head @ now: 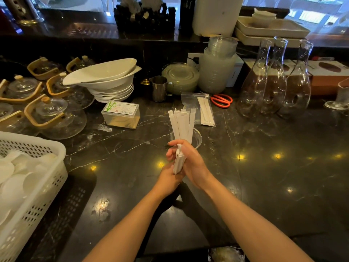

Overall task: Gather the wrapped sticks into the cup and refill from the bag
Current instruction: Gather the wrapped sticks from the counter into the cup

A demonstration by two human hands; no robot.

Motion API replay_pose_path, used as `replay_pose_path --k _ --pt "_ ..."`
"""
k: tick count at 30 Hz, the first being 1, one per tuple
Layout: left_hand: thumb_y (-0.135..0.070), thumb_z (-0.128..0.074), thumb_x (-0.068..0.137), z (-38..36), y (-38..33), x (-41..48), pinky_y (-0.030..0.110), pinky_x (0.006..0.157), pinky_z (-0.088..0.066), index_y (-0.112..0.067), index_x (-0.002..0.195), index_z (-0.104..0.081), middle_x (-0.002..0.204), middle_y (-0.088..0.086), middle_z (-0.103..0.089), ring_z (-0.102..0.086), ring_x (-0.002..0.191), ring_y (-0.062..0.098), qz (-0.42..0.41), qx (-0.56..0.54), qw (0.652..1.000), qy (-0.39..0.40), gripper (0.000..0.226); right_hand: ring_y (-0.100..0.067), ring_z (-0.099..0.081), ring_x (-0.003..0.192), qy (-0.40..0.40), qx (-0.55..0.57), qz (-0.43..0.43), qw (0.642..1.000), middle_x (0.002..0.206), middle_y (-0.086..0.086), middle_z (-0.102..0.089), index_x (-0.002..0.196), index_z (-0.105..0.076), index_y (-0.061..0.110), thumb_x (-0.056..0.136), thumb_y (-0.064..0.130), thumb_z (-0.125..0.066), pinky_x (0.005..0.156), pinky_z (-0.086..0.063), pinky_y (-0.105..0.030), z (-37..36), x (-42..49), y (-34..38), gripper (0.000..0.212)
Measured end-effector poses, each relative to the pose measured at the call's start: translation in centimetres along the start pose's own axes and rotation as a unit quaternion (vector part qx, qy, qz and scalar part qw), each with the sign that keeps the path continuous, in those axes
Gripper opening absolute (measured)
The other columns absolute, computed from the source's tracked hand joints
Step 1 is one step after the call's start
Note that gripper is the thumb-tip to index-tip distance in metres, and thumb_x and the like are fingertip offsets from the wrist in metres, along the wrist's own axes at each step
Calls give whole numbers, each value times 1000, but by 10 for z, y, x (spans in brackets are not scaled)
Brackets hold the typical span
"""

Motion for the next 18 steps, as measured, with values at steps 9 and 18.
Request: replay_pose_path --k 9,18 --pt "2 -45 87 15 -51 7 5 61 -47 -3 123 -40 91 -9 -54 -59 90 9 -69 -16 998 -1 37 1 -47 56 -21 -315 75 946 63 5 -47 70 -54 12 85 21 -57 56 -40 -13 -4 10 56 18" --pt "-16 -49 88 43 -165 38 8 80 -48 -33 115 -38 100 -22 -50 -54 90 -12 -188 14 982 24 33 -5 -39 56 -150 -434 270 846 63 6 -39 68 -48 11 87 25 -54 54 -35 -13 8 36 181 24"
Point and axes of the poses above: each hand's wrist, its own x-axis towards the middle knuckle, its own z-axis out of the back of the hand, y = z × x, the point moved 10 cm from there along x, towards the middle knuckle
